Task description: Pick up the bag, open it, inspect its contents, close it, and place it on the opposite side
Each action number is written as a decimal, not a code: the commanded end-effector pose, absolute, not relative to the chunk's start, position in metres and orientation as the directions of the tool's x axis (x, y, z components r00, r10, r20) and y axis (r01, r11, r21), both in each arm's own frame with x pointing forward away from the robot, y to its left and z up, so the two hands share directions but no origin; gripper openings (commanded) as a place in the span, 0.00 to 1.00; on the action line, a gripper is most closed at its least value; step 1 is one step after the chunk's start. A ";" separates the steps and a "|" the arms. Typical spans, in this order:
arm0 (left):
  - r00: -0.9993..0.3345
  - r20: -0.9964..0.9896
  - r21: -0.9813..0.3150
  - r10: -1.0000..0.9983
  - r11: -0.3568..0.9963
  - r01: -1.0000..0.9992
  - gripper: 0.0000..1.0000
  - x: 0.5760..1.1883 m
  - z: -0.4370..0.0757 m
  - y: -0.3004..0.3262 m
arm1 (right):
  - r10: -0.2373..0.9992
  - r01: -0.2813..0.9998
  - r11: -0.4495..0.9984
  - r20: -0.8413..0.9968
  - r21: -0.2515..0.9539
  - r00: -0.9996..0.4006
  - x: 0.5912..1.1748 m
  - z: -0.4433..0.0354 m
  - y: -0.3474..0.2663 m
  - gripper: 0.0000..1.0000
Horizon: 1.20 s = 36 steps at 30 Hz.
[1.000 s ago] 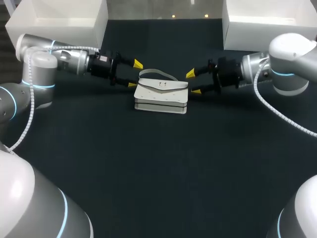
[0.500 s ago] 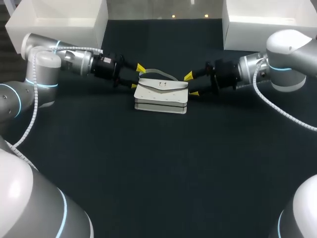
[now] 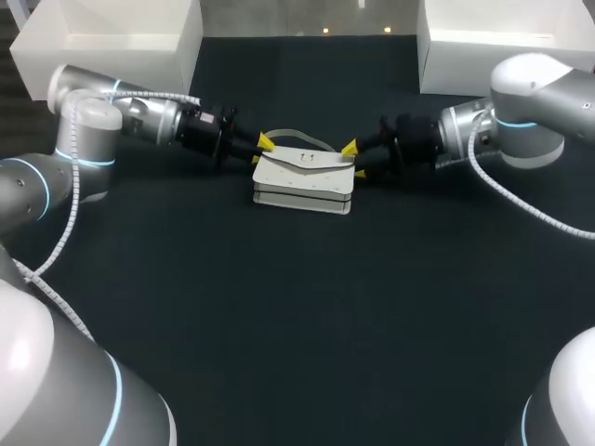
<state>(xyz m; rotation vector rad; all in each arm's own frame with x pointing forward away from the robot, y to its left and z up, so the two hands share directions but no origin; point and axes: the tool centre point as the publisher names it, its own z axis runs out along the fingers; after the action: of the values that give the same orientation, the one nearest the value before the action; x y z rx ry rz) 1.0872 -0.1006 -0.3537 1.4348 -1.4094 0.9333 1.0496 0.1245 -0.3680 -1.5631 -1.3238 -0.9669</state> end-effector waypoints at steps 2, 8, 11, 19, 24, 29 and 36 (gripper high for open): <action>0.075 0.945 0.097 -0.319 0.054 -0.994 0.11 1.092 -0.362 -0.101 | 0.325 0.989 -0.062 0.934 -0.137 0.150 1.052 -0.376 0.127 0.42; 0.080 0.945 0.099 -0.318 0.044 -0.994 0.00 1.089 -0.367 -0.098 | 0.315 0.987 -0.071 0.935 -0.145 0.161 1.047 -0.378 0.127 0.00; 0.084 0.945 0.103 -0.317 0.042 -0.994 0.00 1.086 -0.370 -0.096 | 0.313 0.986 -0.074 0.935 -0.150 0.166 1.046 -0.379 0.127 0.00; 0.066 0.947 0.081 -0.314 0.033 -0.996 0.32 1.083 -0.364 -0.094 | 0.298 0.986 -0.085 0.941 -0.144 0.163 1.042 -0.372 0.128 1.00; 0.053 0.946 0.066 -0.318 0.032 -0.997 0.00 1.081 -0.364 -0.096 | 0.299 0.987 -0.091 0.942 -0.133 0.154 1.039 -0.367 0.129 0.85; 0.059 0.944 0.073 -0.324 0.033 -0.997 0.00 1.081 -0.370 -0.099 | 0.293 0.988 -0.081 0.945 -0.131 0.149 1.035 -0.367 0.133 0.28; 0.064 0.942 0.078 -0.328 0.031 -0.996 0.00 1.080 -0.374 -0.099 | 0.293 0.987 -0.069 0.943 -0.144 0.158 1.031 -0.373 0.138 0.00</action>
<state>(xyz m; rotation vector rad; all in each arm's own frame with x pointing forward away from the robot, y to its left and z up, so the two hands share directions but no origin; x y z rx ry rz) 1.0816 -0.0956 -0.3691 1.4458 -1.4149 0.9445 1.0296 0.1324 -0.3697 -1.5358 -1.2863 -0.9713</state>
